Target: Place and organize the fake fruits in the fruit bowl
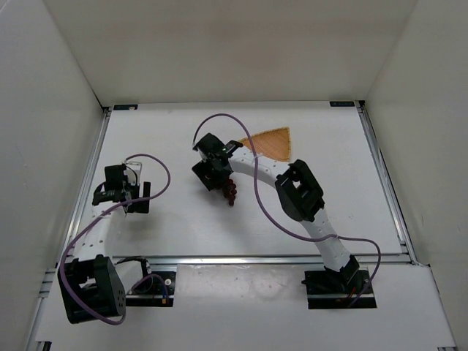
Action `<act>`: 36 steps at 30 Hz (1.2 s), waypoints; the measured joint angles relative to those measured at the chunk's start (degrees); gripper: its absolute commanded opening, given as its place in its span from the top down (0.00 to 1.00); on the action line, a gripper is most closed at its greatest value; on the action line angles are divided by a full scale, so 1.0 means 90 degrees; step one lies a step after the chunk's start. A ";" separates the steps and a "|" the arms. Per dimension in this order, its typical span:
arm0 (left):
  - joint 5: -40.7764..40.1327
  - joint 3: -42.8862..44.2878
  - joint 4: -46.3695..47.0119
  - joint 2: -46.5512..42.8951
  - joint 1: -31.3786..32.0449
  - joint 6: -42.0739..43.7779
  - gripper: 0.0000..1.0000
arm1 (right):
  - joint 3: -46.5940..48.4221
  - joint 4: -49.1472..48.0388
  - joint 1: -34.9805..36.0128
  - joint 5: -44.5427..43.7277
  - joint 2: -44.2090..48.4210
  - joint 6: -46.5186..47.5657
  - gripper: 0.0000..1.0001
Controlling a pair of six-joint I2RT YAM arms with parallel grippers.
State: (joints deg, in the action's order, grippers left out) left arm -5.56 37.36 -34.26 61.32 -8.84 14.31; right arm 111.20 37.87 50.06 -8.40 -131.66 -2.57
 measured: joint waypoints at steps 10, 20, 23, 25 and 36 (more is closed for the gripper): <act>-0.0007 0.0017 -0.0061 0.0279 0.0000 -0.0046 0.00 | 0.0279 0.0236 -0.0022 0.0158 -0.0206 -0.0588 0.90; -0.0002 0.0034 -0.0151 0.0323 0.0000 -0.0049 0.00 | -0.0903 -0.0442 -0.1569 0.0010 0.2322 -0.2004 0.89; -0.0002 0.0085 -0.0158 0.0398 0.0000 -0.0051 0.00 | -0.0442 -0.0512 -0.2125 -0.0231 0.2157 -0.2125 0.82; 0.0000 0.0121 -0.0143 0.0437 0.0000 -0.0053 0.00 | -0.0289 -0.0493 -0.2266 -0.0308 0.1882 -0.2161 0.58; 0.0012 0.0131 -0.0151 0.0369 0.0000 -0.0070 0.00 | -0.0289 0.0243 -0.2227 -0.0719 0.1554 -0.2157 0.00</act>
State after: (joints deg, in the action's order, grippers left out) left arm -5.45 38.54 -35.62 64.64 -8.84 13.67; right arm 108.60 40.05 30.02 -14.87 -117.67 -21.98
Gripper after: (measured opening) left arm 1.000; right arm 0.996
